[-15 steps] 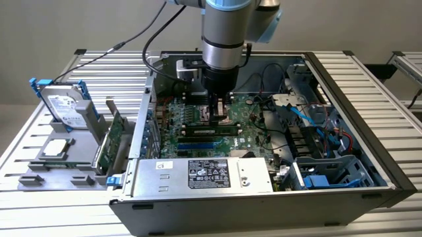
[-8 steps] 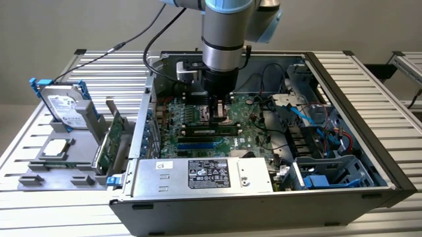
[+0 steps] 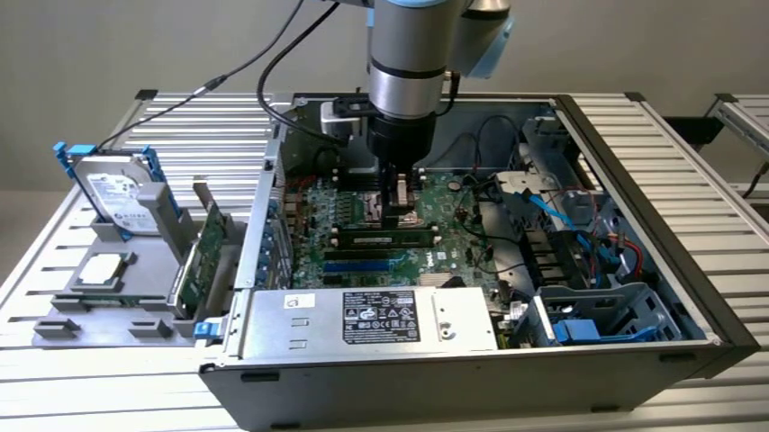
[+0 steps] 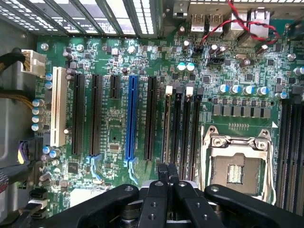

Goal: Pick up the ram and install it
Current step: 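Press down the ram until it locks into place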

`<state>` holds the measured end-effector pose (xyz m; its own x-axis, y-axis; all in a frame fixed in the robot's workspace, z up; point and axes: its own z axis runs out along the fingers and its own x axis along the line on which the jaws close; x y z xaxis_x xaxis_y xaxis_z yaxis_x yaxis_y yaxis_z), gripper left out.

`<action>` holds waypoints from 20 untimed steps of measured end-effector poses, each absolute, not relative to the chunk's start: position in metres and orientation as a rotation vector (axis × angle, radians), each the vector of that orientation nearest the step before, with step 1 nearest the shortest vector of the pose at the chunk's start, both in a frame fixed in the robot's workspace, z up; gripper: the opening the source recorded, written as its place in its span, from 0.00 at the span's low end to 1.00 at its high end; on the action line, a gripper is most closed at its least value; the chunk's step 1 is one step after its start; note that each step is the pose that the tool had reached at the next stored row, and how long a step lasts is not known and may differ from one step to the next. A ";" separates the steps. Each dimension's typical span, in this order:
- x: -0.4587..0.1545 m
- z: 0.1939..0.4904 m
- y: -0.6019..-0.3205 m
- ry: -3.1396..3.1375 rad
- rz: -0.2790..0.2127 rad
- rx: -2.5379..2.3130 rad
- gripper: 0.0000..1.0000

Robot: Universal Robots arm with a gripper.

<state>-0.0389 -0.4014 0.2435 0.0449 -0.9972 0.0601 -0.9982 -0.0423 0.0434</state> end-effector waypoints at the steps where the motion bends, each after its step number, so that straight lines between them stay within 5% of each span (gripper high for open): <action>1: -0.039 0.244 -0.401 -2.122 0.020 2.217 0.11; 20: -0.039 0.224 -0.402 -2.120 0.022 2.215 0.11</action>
